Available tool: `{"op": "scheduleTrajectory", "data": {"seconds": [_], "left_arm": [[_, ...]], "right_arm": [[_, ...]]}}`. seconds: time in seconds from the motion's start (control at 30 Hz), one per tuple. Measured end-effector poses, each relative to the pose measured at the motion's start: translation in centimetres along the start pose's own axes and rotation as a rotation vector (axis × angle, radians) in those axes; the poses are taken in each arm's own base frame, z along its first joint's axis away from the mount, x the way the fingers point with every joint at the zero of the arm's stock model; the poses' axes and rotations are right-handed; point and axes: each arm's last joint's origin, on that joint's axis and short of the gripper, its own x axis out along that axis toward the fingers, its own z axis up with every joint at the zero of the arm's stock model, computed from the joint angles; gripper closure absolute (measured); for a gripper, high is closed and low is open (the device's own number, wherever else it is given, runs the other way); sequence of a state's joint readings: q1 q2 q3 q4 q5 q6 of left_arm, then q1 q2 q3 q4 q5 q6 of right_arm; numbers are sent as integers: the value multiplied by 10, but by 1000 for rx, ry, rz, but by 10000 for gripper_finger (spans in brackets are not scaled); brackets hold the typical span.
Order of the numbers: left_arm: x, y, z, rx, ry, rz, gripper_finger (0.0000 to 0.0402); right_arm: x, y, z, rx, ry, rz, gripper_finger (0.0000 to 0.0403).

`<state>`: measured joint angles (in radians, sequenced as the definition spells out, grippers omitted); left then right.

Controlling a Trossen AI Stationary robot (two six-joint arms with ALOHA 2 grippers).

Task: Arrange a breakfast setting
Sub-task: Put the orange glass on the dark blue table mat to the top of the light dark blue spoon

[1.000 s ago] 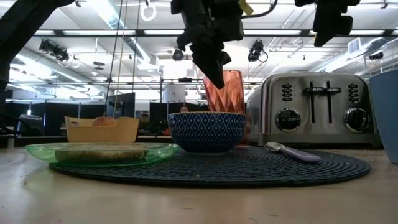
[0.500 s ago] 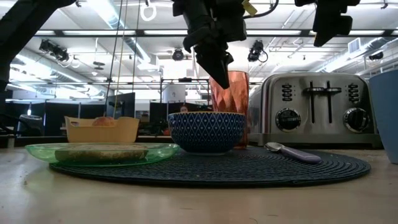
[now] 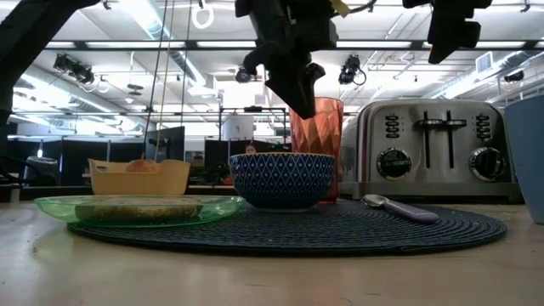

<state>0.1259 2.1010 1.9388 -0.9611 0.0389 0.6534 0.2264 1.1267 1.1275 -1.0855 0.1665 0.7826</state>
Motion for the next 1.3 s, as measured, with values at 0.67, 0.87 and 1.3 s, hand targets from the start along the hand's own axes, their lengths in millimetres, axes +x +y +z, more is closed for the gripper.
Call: {"op": "scheduleTrajectory", "data": {"seconds": [0.67,0.87,1.3], "left_arm": [[0,-3,2,265,-3,-3,384],[-3,-5,1,289,25,-24,382],[-11,4,-3,278,-19,-70,384]], "right_arm": [[0,0,0,0,0,0,192],[0,0,0,-8,0,0,192],[0,0,0,8,-13,-11,192]]}}
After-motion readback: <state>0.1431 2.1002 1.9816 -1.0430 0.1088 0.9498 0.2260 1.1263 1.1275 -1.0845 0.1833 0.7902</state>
